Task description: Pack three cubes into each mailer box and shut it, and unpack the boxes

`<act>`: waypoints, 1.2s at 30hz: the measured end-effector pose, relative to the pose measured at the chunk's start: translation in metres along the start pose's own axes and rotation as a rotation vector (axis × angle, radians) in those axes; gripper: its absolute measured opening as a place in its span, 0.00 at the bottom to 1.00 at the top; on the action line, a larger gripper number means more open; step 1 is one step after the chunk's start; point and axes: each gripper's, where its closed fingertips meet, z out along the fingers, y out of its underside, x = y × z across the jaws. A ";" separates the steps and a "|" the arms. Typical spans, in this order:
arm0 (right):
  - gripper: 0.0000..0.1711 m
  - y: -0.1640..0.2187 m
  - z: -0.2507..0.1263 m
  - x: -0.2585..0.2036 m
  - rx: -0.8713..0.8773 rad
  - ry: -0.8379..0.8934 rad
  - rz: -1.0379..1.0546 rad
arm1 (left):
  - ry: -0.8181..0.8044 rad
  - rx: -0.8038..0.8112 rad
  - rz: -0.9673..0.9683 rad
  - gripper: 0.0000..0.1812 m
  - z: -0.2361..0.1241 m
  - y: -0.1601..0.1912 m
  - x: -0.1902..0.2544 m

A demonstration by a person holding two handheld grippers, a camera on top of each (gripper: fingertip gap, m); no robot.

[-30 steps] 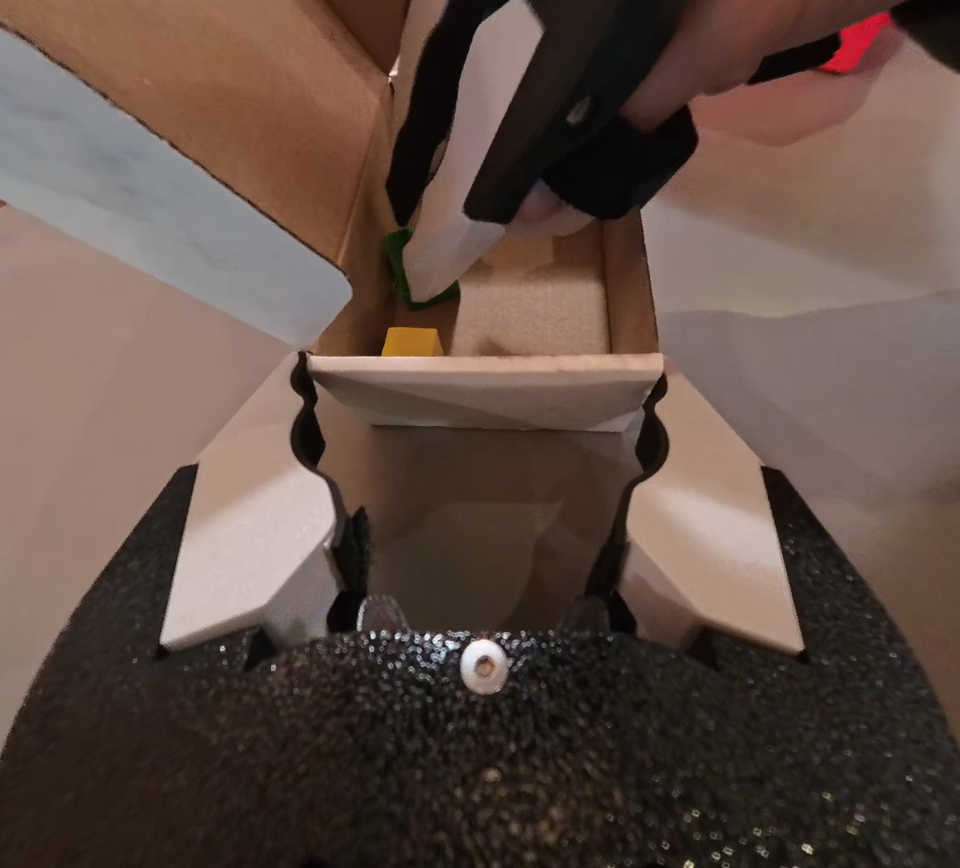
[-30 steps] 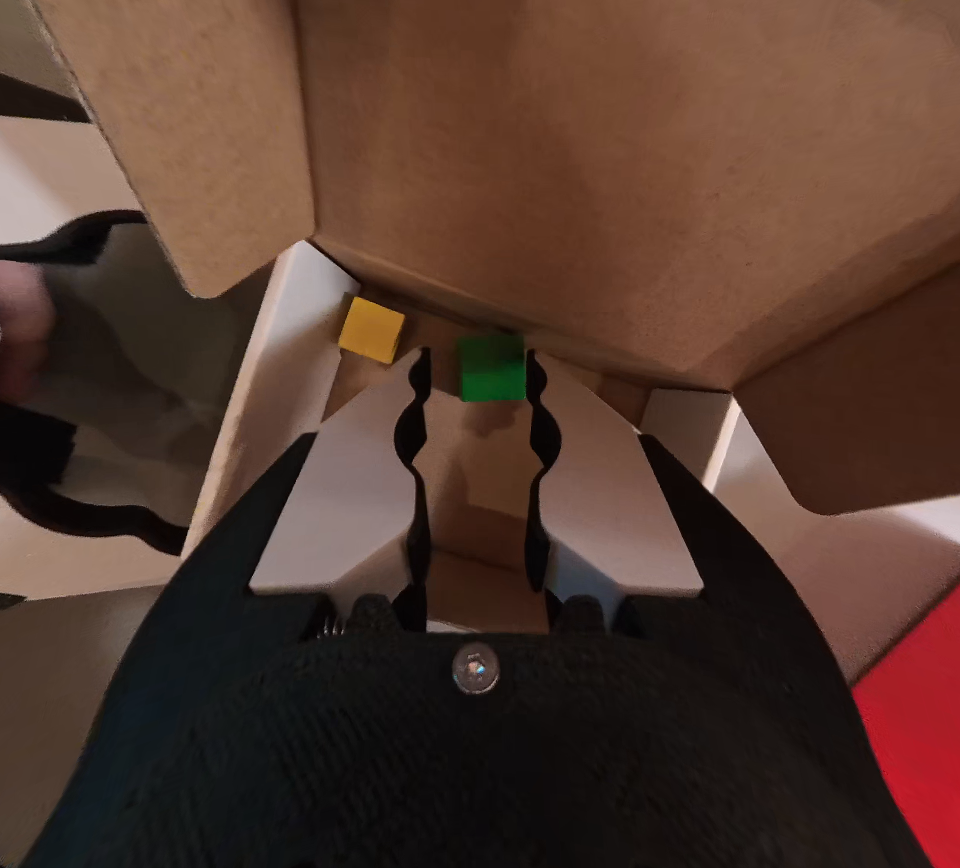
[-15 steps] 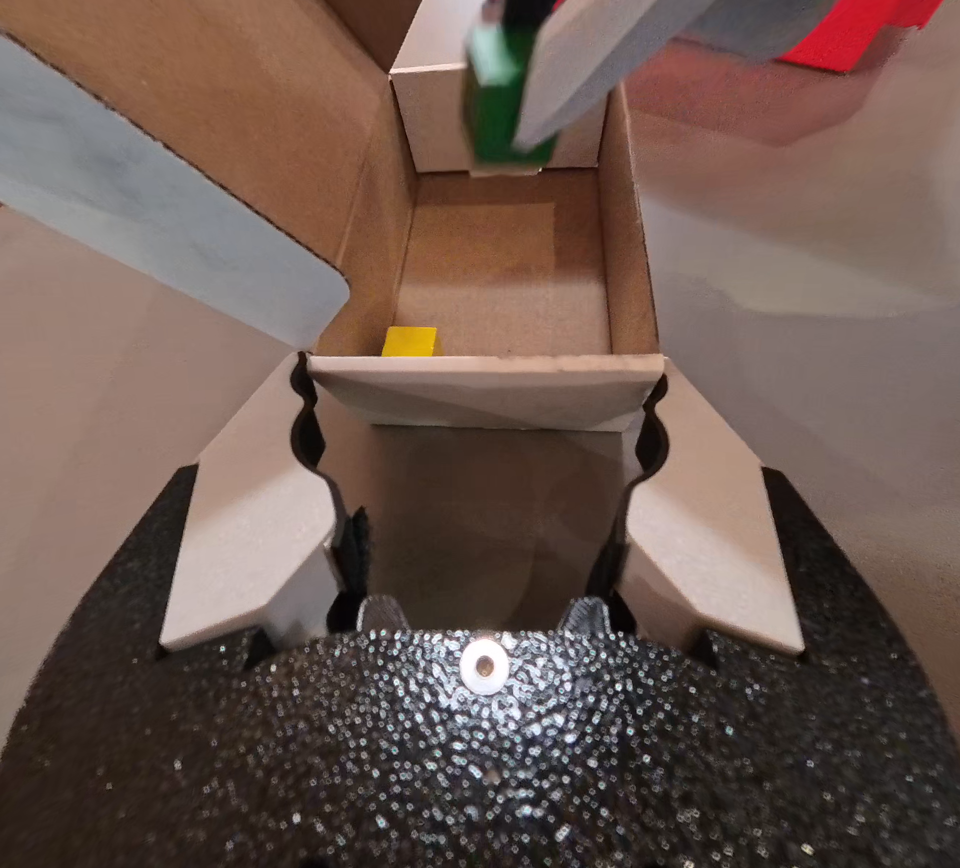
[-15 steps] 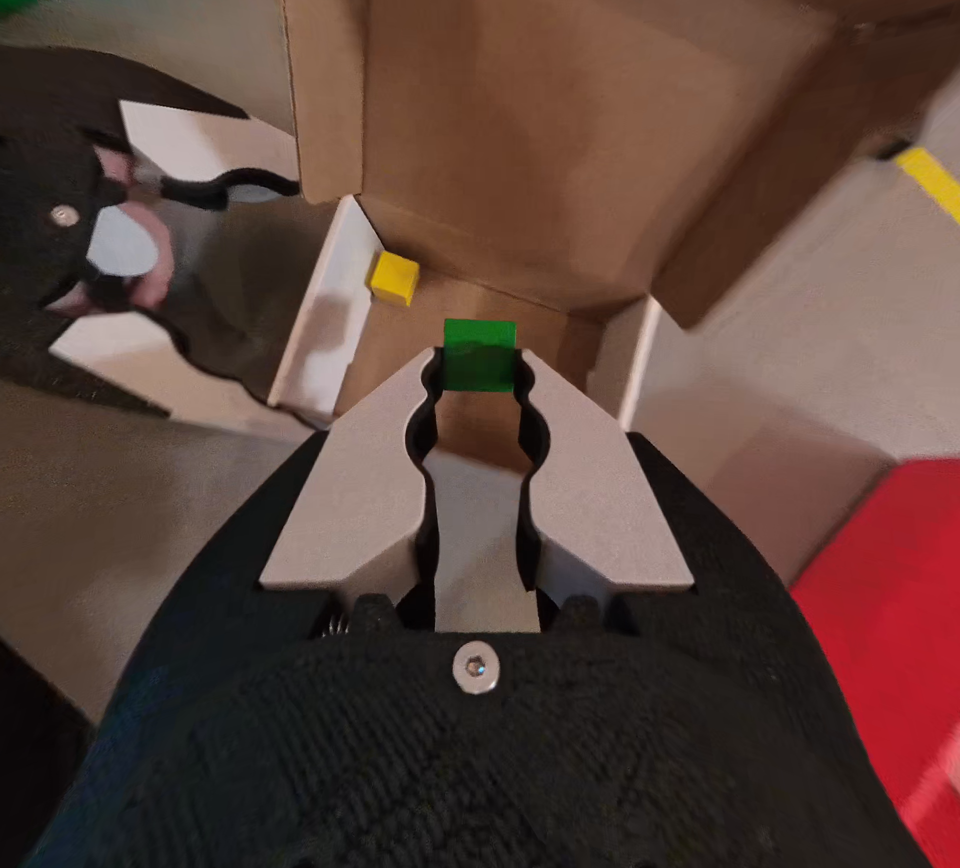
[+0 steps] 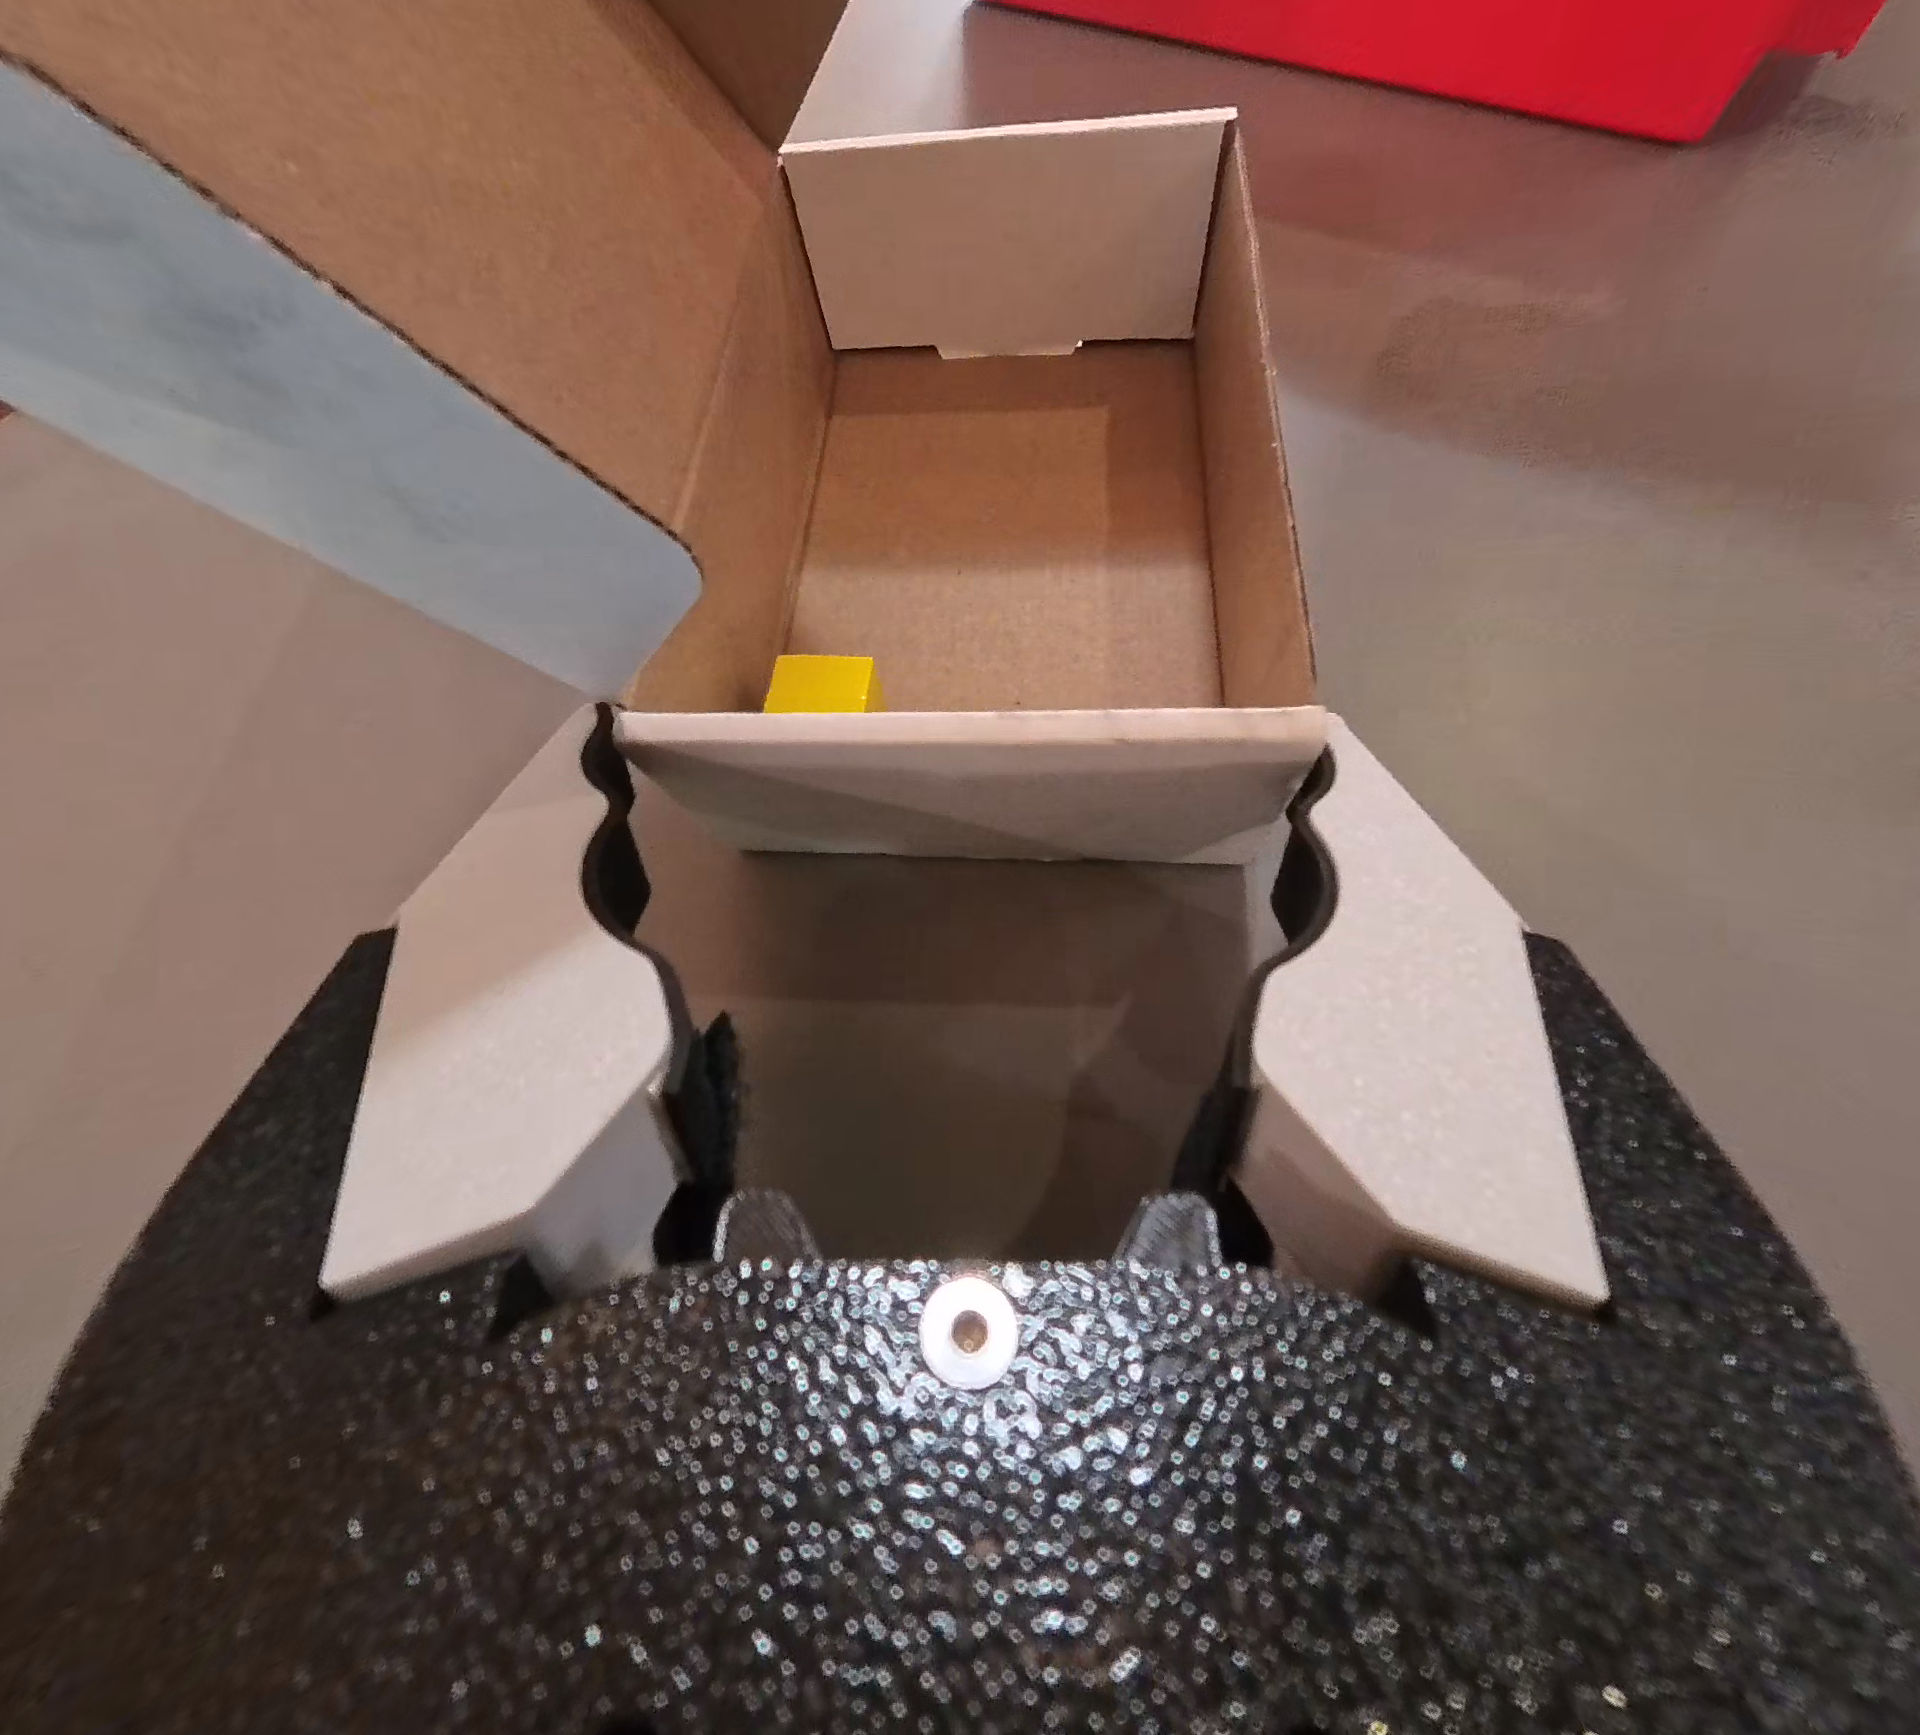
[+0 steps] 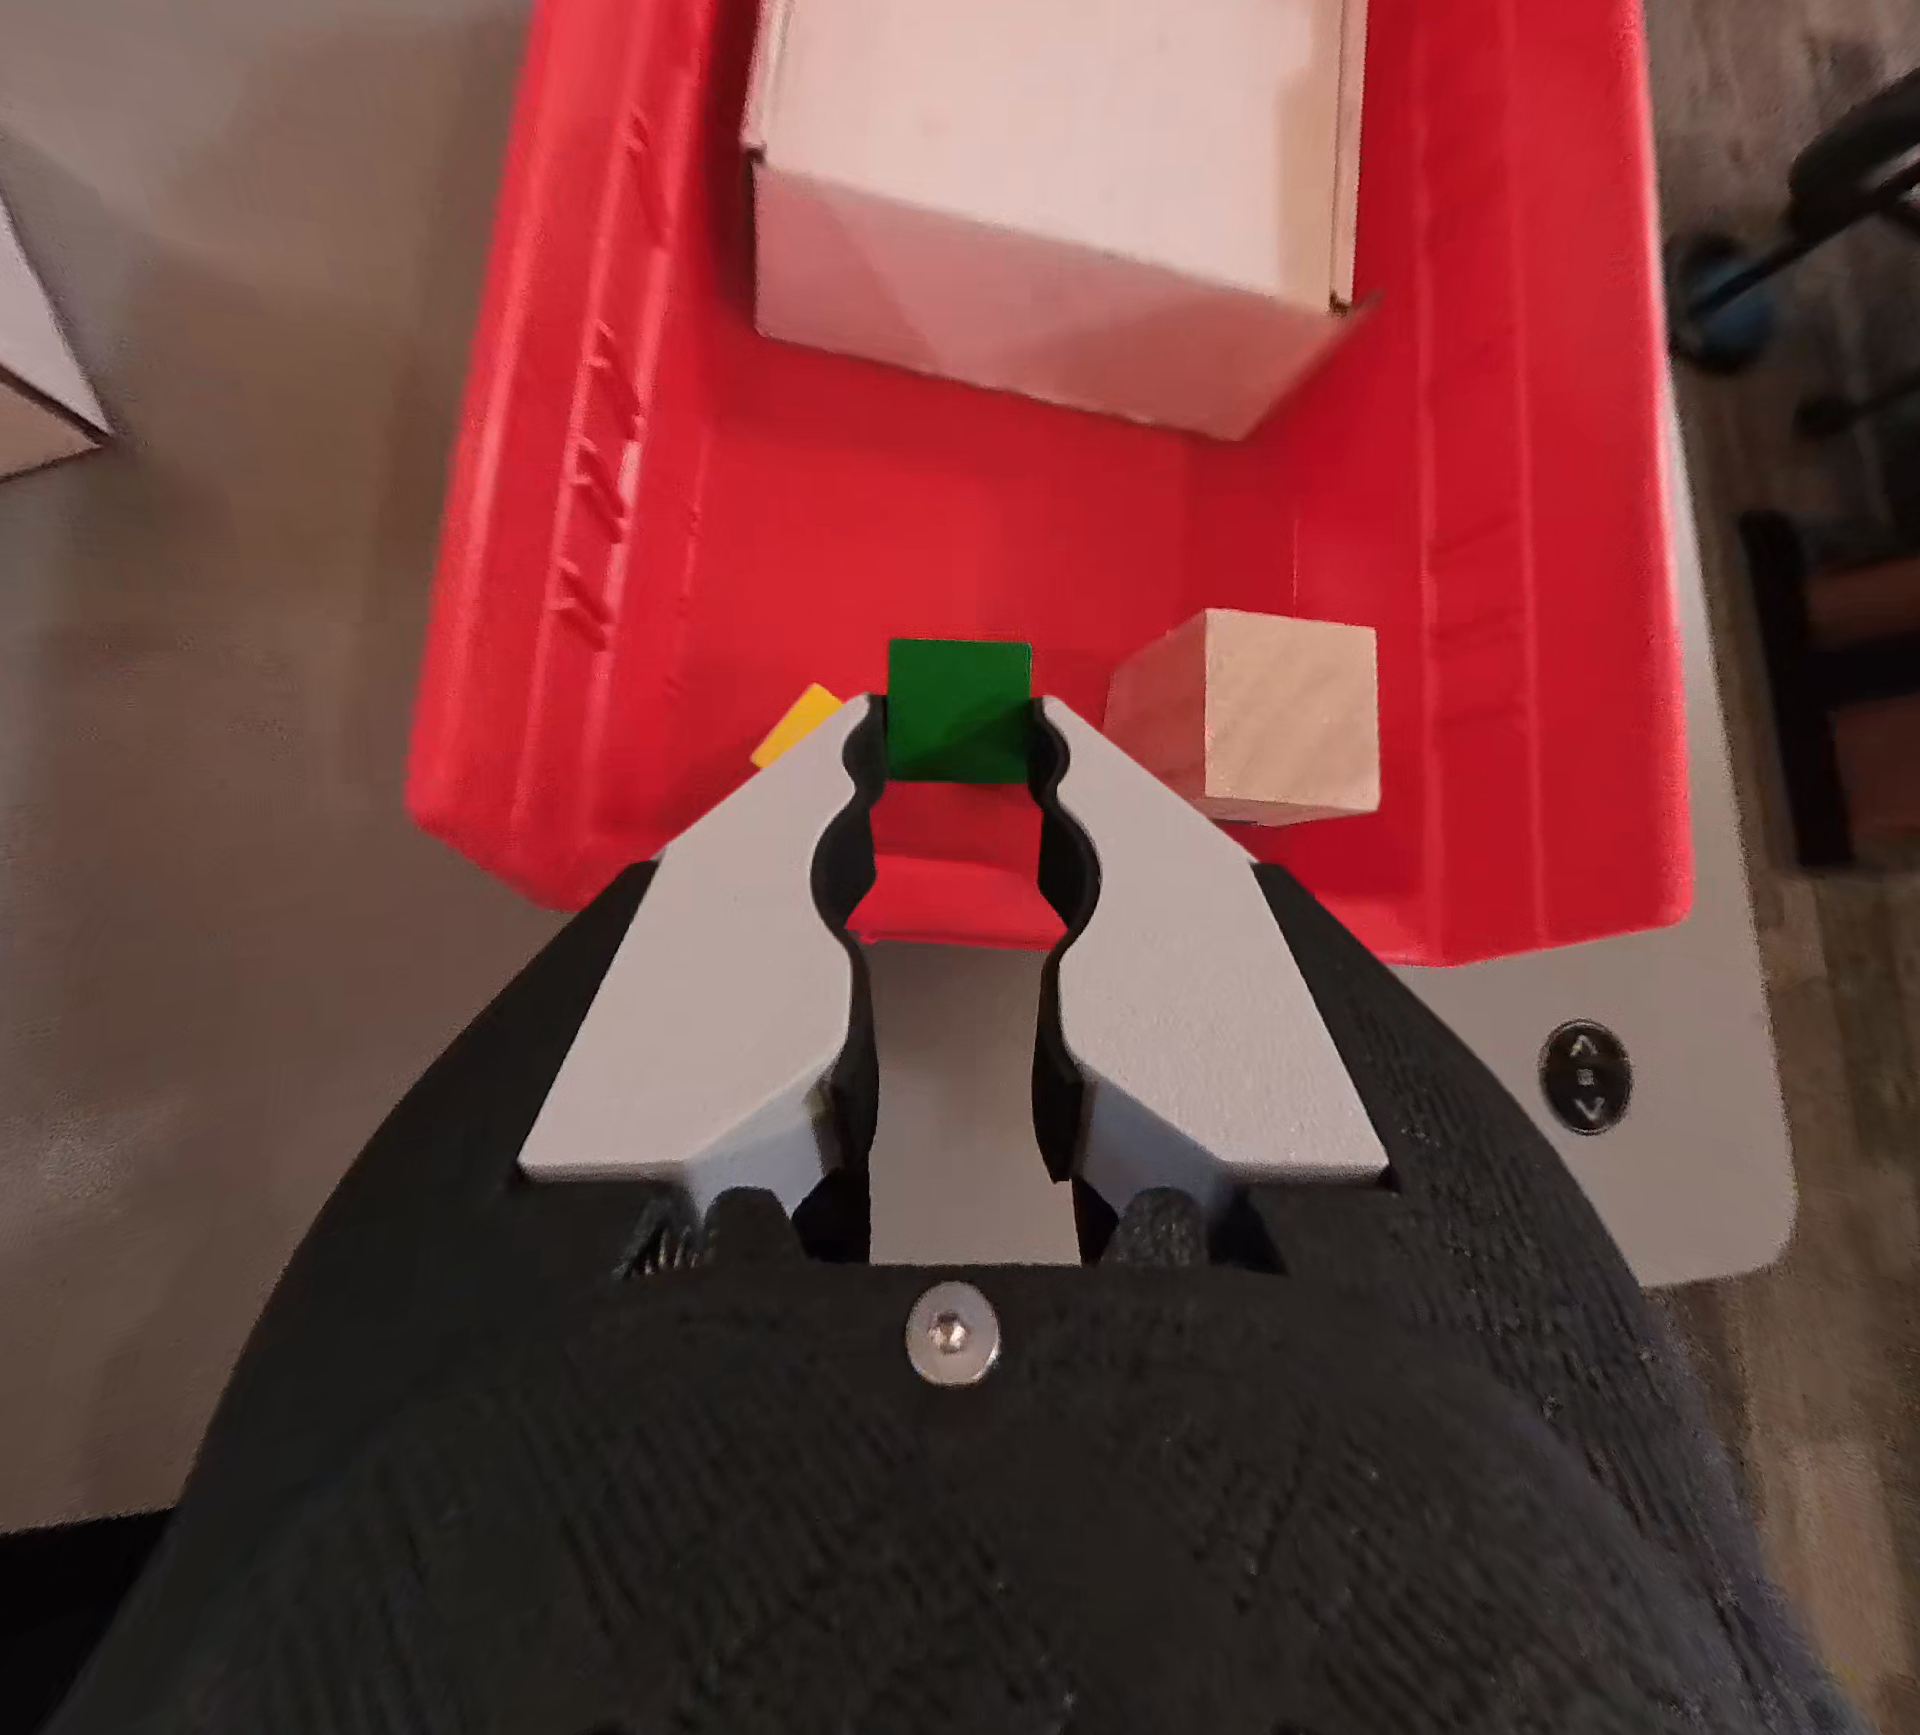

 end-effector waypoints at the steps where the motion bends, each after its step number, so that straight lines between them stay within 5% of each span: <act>1: 0.15 0.004 0.005 0.003 -0.012 -0.006 0.015 | 0.000 0.000 0.000 0.68 0.000 0.000 0.000; 13: 0.15 0.034 0.031 0.031 -0.248 0.149 -0.057 | 0.000 0.000 0.000 0.68 0.000 0.000 0.000; 19: 0.15 0.032 0.035 0.024 -0.248 0.087 0.012 | 0.001 0.000 0.000 0.68 0.000 0.000 0.000; 24: 0.29 0.008 -0.001 0.021 -0.106 0.181 0.021 | 0.001 0.000 -0.001 0.68 0.000 0.000 0.000; 27: 0.30 -0.030 -0.030 -0.023 0.108 0.095 -0.043 | 0.001 0.000 0.000 0.68 0.000 0.000 0.000; 31: 0.22 -0.085 -0.066 -0.159 0.441 -0.356 -0.245 | 0.001 0.000 0.001 0.68 0.000 0.000 0.000; 33: 0.21 -0.090 -0.063 -0.222 0.448 -0.529 -0.370 | 0.001 0.000 0.001 0.68 0.000 0.000 0.000; 36: 0.23 -0.092 -0.026 -0.269 0.339 -0.557 -0.451 | 0.002 0.000 0.000 0.68 0.000 0.000 0.000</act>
